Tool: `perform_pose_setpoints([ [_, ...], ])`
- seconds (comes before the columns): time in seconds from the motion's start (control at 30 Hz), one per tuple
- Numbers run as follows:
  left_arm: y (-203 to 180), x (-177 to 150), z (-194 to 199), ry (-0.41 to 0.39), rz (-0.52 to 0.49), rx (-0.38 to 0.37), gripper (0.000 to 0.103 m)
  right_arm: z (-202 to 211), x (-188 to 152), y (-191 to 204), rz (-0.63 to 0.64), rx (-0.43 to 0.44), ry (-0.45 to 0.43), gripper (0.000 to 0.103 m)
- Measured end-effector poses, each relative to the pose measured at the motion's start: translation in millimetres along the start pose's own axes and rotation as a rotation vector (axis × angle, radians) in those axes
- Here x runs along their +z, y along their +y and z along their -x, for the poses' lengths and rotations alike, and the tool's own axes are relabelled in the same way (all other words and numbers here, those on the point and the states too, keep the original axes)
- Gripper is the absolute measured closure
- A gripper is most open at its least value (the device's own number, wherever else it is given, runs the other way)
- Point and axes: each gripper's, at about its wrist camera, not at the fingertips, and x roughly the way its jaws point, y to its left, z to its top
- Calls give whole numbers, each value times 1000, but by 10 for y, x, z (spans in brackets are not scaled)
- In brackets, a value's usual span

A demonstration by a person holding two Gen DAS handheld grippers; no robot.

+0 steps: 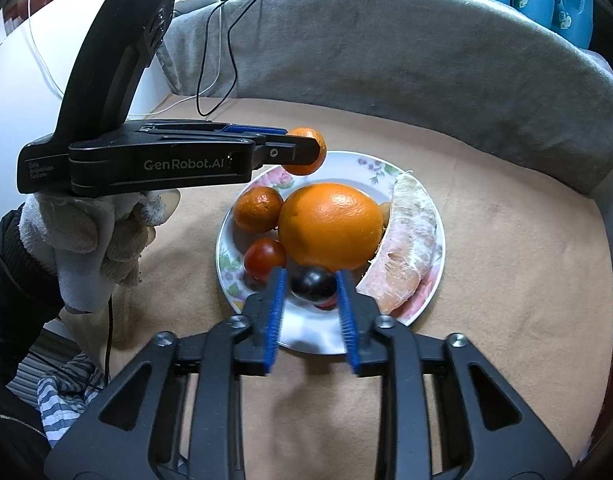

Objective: Organize fruits
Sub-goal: 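Carry the plum with the right gripper while the left carries the tangerine onto the plate, then open both grippers to release the plum and tangerine on the plate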

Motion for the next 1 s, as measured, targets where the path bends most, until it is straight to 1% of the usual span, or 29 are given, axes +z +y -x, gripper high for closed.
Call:
perform_pose_setpoints([
  [0.03, 0, 1, 3, -1, -1, -1, 69, 12, 1, 4, 1, -3, -8, 53],
  [0.07, 0, 5, 6, -2, -1, -2, 69, 29, 2, 10, 4, -5, -17, 52],
  [0.13, -8, 8, 15, -5, -1, -2, 67, 49, 12, 25, 10, -4, -21, 52],
  [0.17, -14, 8, 21, -6, -1, -2, 60, 54, 12, 26, 12, -6, -24, 52],
  [0.47, -73, 6, 59, -16, -13, 2, 59, 79, -1, 54, 19, -22, -33, 52],
  [0.5, -78, 7, 60, -16, -14, 3, 55, 92, -7, 62, 20, -25, -35, 52],
  [0.57, -84, 2, 69, -19, -15, 5, 50, 104, -8, 71, 22, -30, -39, 50],
  [0.63, -96, 0, 76, -21, -17, 9, 49, 123, -13, 79, 22, -37, -46, 40],
  [0.67, -99, -5, 81, -22, -17, 13, 48, 134, -12, 80, 23, -41, -51, 38],
  [0.7, -100, -7, 88, -23, -17, 14, 44, 143, -7, 79, 24, -47, -56, 35],
  [0.77, -106, -11, 105, -27, -16, 16, 42, 169, 3, 73, 25, -58, -64, 33],
  [0.87, -111, -21, 123, -28, -21, 22, 40, 199, 4, 78, 26, -67, -73, 26],
  [0.9, -112, -24, 129, -28, -22, 26, 37, 204, 4, 80, 26, -70, -75, 24],
  [1.0, -106, -39, 151, -31, -19, 38, 35, 217, 7, 91, 30, -84, -81, 22],
])
